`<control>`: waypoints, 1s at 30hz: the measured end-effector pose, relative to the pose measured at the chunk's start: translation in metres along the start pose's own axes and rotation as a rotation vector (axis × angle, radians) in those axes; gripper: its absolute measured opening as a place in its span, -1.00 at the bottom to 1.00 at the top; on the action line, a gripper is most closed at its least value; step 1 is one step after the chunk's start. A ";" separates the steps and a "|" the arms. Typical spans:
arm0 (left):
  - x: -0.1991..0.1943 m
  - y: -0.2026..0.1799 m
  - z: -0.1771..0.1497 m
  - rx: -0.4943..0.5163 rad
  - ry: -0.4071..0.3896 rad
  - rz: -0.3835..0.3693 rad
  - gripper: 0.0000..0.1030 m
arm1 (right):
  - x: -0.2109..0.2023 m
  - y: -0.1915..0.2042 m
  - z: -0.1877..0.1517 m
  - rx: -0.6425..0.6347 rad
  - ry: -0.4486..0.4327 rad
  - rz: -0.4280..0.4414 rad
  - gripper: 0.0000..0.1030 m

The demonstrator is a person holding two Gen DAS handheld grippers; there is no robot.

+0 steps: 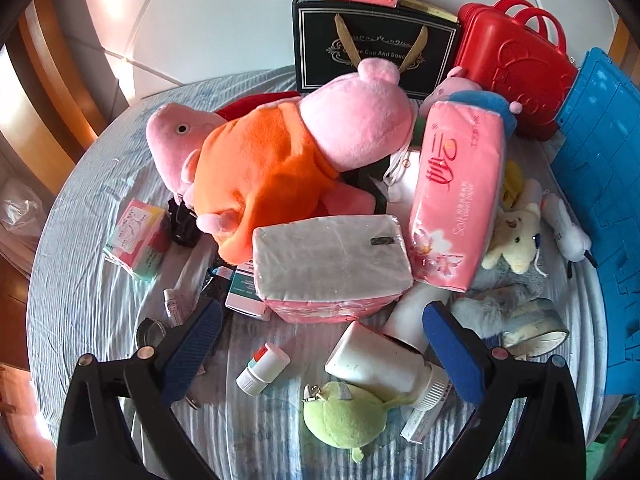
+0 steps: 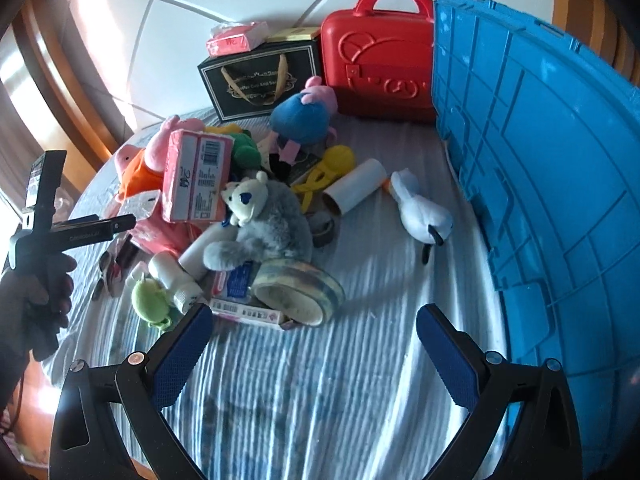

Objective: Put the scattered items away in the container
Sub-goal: 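Grasp the white tissue pack with left tool while right tool grasps the tape roll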

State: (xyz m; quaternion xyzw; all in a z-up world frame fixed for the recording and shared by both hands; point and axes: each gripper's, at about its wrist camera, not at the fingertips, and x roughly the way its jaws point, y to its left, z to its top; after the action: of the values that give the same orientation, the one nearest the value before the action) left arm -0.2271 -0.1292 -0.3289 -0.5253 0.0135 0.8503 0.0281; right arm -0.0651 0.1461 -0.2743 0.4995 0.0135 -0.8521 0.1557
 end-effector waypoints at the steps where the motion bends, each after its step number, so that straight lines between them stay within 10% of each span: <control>1: 0.007 0.000 0.001 0.001 0.005 0.004 1.00 | 0.006 0.000 -0.002 0.000 0.009 -0.001 1.00; 20: 0.050 -0.009 0.005 -0.031 -0.027 0.026 0.73 | 0.133 -0.009 -0.022 0.045 0.134 -0.077 0.96; 26: 0.038 0.000 -0.004 -0.064 -0.042 0.001 0.70 | 0.162 -0.010 -0.022 0.062 0.147 -0.116 0.31; 30: 0.024 0.005 -0.007 -0.080 -0.070 -0.019 0.70 | 0.166 -0.011 -0.023 0.072 0.157 -0.147 -0.58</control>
State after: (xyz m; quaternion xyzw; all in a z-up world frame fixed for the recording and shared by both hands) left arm -0.2317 -0.1342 -0.3535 -0.4960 -0.0262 0.8678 0.0157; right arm -0.1239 0.1185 -0.4287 0.5675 0.0315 -0.8195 0.0731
